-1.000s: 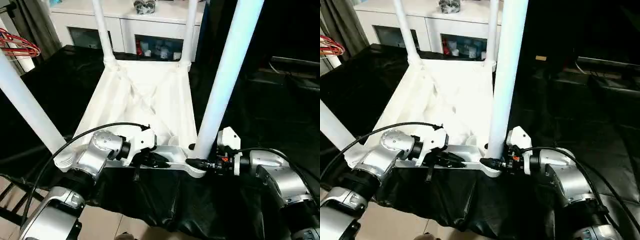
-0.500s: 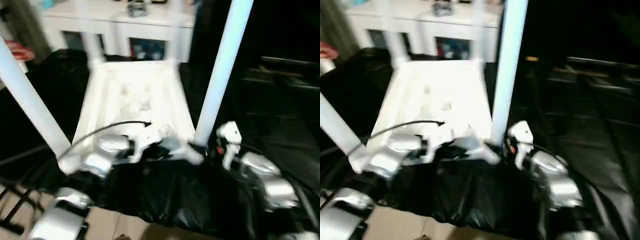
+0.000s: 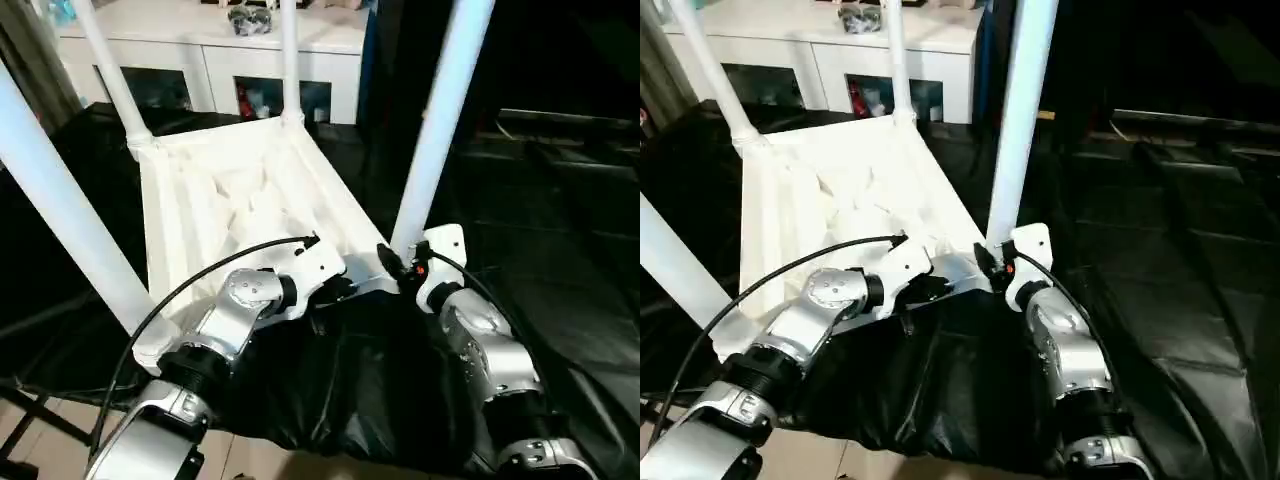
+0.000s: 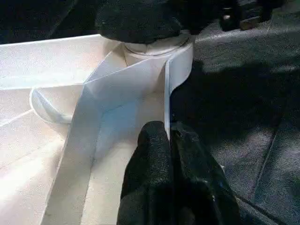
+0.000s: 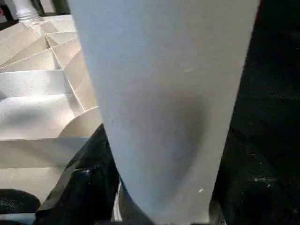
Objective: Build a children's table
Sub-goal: Rotate leg to tighten
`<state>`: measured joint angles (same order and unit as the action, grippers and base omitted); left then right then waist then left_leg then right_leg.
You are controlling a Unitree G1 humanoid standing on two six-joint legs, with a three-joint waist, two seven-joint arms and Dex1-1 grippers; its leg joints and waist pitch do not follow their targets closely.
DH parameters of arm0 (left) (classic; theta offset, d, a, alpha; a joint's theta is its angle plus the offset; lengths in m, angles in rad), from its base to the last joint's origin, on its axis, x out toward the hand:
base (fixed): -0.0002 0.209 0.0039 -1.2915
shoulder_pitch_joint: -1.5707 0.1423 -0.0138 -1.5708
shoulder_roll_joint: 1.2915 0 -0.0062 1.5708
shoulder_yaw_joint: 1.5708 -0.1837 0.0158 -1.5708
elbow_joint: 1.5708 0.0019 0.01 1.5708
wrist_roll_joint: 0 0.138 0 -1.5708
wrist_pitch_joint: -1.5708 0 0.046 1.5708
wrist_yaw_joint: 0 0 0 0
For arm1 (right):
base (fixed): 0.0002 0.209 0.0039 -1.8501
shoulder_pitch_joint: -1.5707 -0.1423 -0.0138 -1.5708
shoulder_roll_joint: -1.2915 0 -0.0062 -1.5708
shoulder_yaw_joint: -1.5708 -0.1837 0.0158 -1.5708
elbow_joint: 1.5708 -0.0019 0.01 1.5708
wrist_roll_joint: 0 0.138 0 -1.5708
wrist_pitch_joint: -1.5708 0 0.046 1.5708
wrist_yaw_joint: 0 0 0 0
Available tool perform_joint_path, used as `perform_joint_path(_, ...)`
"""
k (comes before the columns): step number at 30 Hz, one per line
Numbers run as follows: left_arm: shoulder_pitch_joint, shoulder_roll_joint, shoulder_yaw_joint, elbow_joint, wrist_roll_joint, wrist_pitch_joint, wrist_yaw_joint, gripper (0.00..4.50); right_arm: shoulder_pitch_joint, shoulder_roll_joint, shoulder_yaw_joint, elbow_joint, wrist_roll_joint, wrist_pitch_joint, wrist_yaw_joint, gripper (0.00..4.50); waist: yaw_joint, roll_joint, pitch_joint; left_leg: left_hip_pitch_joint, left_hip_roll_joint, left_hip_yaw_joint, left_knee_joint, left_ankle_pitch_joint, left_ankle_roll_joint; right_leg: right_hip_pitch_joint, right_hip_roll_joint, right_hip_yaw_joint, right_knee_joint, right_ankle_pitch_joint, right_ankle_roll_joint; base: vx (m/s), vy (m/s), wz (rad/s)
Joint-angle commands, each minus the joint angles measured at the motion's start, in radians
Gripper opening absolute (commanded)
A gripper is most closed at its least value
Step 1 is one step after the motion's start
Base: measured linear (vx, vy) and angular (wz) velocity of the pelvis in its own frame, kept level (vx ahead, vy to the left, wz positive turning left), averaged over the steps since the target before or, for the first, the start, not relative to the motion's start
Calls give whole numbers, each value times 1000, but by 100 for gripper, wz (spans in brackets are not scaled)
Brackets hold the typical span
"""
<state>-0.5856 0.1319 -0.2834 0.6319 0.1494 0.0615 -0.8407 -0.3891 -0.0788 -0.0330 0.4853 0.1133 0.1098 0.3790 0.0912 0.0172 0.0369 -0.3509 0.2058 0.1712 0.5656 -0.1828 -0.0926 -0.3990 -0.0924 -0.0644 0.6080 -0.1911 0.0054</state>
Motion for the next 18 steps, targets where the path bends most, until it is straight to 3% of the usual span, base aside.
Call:
perform_joint_path(1,-8,-44,-28,-59,-44,-31,-24,0,23,31,86,42,2,62,86,311,6,-4,-47,-7,16,-2,-71,-264,21,44,-46,40,-89,-251,-171,0,0,0)
perform_joint_path(6,19,-2,-31,-95,-72,-50,-113,0,88,-124,133,-83,-11,32,265,311,19,-7,-50,-11,17,1,-63,-208,52,52,-45,39,-79,-157,-189,0,0,0)
perform_joint_path(8,28,14,-33,-110,-82,-51,-144,0,132,-200,137,-154,14,6,370,311,31,-6,-52,-7,19,3,-58,-193,65,51,-46,41,-78,-133,-191,0,0,0)
perform_joint_path(12,50,46,-35,-135,-94,-58,-200,0,218,-353,87,-276,108,35,567,311,47,-6,-55,-8,21,3,-50,-157,105,55,-43,41,-66,-34,-218,0,0,0)
perform_joint_path(14,57,64,-34,-138,-98,-67,-226,0,253,-438,47,-307,140,53,643,311,55,-7,-52,-9,22,5,-49,-168,117,55,-44,40,-70,-61,-224,0,0,0)
perform_joint_path(18,62,80,-33,-145,-105,-73,-248,0,277,-513,-13,-317,165,63,680,311,54,-11,-50,-13,20,4,-51,-191,103,55,-48,36,-80,-173,-203,0,0,0)
